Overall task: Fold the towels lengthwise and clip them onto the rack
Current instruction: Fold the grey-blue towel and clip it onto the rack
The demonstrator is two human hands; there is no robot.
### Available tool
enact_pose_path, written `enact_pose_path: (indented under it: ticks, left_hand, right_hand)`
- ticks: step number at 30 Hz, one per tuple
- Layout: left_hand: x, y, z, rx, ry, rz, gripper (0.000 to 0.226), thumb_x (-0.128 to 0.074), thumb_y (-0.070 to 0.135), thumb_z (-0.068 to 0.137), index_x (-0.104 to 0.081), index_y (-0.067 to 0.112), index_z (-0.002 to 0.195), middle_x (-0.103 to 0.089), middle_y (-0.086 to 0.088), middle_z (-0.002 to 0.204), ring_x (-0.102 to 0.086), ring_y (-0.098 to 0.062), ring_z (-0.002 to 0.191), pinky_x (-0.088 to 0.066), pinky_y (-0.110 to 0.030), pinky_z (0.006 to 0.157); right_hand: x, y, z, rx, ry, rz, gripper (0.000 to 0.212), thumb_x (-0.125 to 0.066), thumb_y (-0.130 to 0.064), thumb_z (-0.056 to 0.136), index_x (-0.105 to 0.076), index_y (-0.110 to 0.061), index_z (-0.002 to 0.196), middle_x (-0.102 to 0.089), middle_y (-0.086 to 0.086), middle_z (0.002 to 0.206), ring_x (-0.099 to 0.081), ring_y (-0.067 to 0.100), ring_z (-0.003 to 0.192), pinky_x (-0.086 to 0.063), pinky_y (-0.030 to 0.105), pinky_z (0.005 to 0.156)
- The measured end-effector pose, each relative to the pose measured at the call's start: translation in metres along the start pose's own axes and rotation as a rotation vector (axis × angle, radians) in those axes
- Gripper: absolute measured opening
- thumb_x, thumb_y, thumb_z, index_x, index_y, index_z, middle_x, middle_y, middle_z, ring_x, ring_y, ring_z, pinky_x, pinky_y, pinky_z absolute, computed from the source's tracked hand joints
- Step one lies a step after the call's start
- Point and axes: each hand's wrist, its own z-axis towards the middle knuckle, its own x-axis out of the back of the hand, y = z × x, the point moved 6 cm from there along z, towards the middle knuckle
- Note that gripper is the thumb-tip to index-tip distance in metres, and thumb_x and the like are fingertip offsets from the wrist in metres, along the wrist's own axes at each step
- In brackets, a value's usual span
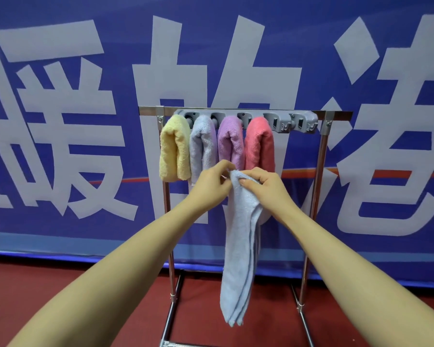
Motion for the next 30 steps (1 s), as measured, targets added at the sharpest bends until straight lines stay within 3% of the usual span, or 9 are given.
enact_pose_path:
  ticks: [2, 6, 9, 13, 15, 17, 21, 23, 30]
  left_hand:
    - [-0.008, 0.003, -0.005, -0.012, -0.101, -0.061, 0.026, -0.050, 0.003, 0.083, -0.057, 0.014, 0.106, -0.060, -0.004, 0.071, -0.051, -0.001, 0.054, -0.038, -0.007, 0.052]
    - [-0.012, 0.002, -0.007, -0.013, -0.167, -0.065, 0.031, -0.055, 0.001, 0.079, -0.057, 0.013, 0.107, -0.055, 0.006, 0.065, -0.050, 0.002, 0.055, -0.039, -0.007, 0.054]
    - [-0.012, -0.004, -0.005, -0.023, -0.163, 0.008, 0.019, -0.058, 0.003, 0.081, -0.060, 0.010, 0.099, -0.063, -0.004, 0.074, -0.053, -0.001, 0.057, -0.039, -0.008, 0.054]
    - [-0.009, -0.009, -0.005, -0.036, -0.081, 0.153, 0.006, -0.054, 0.004, 0.085, -0.057, 0.008, 0.088, -0.059, -0.003, 0.066, -0.048, -0.006, 0.051, -0.036, -0.014, 0.049]
    - [-0.004, -0.013, -0.005, -0.034, -0.022, 0.186, 0.003, -0.053, 0.006, 0.085, -0.056, 0.007, 0.086, -0.058, -0.006, 0.065, -0.048, -0.019, 0.057, -0.042, -0.031, 0.055]
    - [0.001, -0.017, -0.004, -0.038, 0.002, 0.206, 0.005, -0.054, 0.008, 0.082, -0.055, 0.008, 0.087, -0.058, -0.008, 0.066, -0.050, -0.025, 0.063, -0.044, -0.037, 0.058]
    - [0.009, -0.015, 0.001, -0.060, -0.002, 0.227, 0.009, -0.057, 0.010, 0.078, -0.054, 0.009, 0.086, -0.059, -0.009, 0.066, -0.053, -0.027, 0.063, -0.044, -0.036, 0.057]
    - [0.009, -0.011, 0.005, -0.089, -0.017, 0.228, 0.010, -0.058, 0.010, 0.077, -0.052, 0.008, 0.084, -0.058, -0.010, 0.067, -0.052, -0.028, 0.064, -0.040, -0.033, 0.057]
    - [0.007, 0.010, 0.013, -0.208, -0.102, 0.145, 0.008, -0.052, 0.017, 0.068, -0.047, 0.017, 0.074, -0.056, -0.008, 0.068, -0.046, -0.020, 0.062, -0.037, -0.031, 0.058]
  right_hand:
    - [0.000, 0.002, -0.001, -0.014, -0.013, -0.009, 0.024, -0.060, -0.007, 0.087, -0.073, -0.019, 0.104, -0.063, -0.010, 0.087, -0.060, 0.008, 0.088, -0.045, 0.028, 0.087]
    - [-0.001, 0.006, -0.005, -0.031, -0.027, -0.054, 0.026, -0.062, -0.016, 0.086, -0.072, -0.040, 0.093, -0.063, -0.014, 0.084, -0.060, 0.007, 0.091, -0.042, 0.046, 0.099]
    - [-0.001, 0.002, -0.008, 0.004, -0.051, -0.133, 0.023, -0.064, -0.031, 0.083, -0.069, -0.053, 0.085, -0.063, -0.022, 0.080, -0.056, -0.003, 0.090, -0.038, 0.047, 0.099]
    - [-0.001, 0.002, -0.011, 0.047, -0.044, -0.167, 0.019, -0.071, -0.019, 0.081, -0.070, -0.035, 0.091, -0.065, -0.016, 0.080, -0.052, -0.009, 0.086, -0.037, 0.032, 0.093]
    - [0.004, 0.012, -0.012, -0.001, -0.026, -0.224, 0.019, -0.071, -0.016, 0.077, -0.067, -0.033, 0.085, -0.067, -0.010, 0.082, -0.056, 0.004, 0.090, -0.039, 0.036, 0.095]
    - [0.011, 0.022, -0.015, -0.053, -0.022, -0.214, 0.020, -0.068, -0.012, 0.076, -0.066, -0.031, 0.081, -0.067, -0.006, 0.079, -0.058, 0.013, 0.085, -0.042, 0.038, 0.093]
    - [0.016, 0.024, -0.019, -0.090, 0.005, -0.028, 0.011, -0.062, -0.005, 0.085, -0.068, -0.014, 0.090, -0.062, 0.009, 0.079, -0.052, 0.009, 0.070, -0.046, 0.014, 0.063]
    - [0.014, 0.023, -0.016, -0.085, 0.041, 0.035, 0.012, -0.059, -0.003, 0.088, -0.067, -0.011, 0.091, -0.059, 0.009, 0.079, -0.050, 0.011, 0.071, -0.043, 0.008, 0.059]
    - [0.012, 0.021, -0.001, -0.073, 0.096, 0.108, 0.019, -0.057, 0.004, 0.084, -0.065, -0.012, 0.090, -0.066, 0.000, 0.088, -0.057, 0.008, 0.083, -0.045, 0.013, 0.074]
